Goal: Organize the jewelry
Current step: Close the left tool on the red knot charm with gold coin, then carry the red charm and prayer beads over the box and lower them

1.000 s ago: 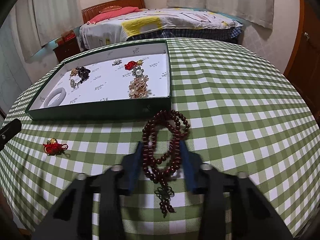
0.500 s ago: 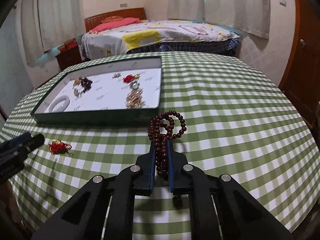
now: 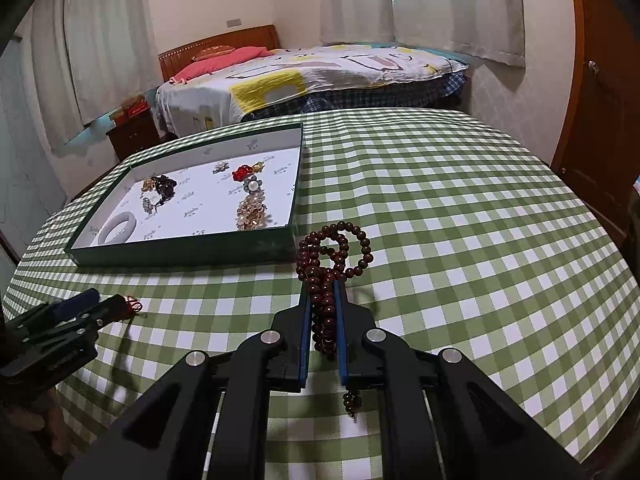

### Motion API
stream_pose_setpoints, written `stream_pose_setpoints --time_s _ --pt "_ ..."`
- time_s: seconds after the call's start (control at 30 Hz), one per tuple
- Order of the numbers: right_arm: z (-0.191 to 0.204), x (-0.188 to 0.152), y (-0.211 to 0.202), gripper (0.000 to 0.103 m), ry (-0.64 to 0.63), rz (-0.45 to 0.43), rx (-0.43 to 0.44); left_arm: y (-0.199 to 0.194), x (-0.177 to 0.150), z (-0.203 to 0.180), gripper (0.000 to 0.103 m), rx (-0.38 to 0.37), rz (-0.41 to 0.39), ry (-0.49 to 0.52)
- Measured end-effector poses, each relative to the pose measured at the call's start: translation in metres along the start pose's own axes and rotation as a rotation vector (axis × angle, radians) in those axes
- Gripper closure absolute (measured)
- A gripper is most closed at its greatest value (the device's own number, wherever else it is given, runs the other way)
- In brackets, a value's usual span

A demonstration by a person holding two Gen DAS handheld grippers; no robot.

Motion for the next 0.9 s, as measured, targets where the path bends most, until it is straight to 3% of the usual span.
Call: stream_pose_setpoints --time_s 0.4,0.9 --pt "0.002 0.000 0.001 0.092 0.003 0.002 0.008 0.003 -0.005 -0.008 0.081 -0.059 0.006 0.013" --pt "0.007 0.000 -0.001 0.092 0.001 -0.008 0.030 -0.010 -0.004 -0.008 0.085 -0.079 -0.027 0.019"
Point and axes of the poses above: each gripper's, at about its wrist camera, not at the fingertips, and y roughly the way its jaws point, z to its left, x to its top, the point moved 10 cm from there along y, roughly the way its jaws point, and after that the axes turned 3 degrees about y, right-handed, at the moved point
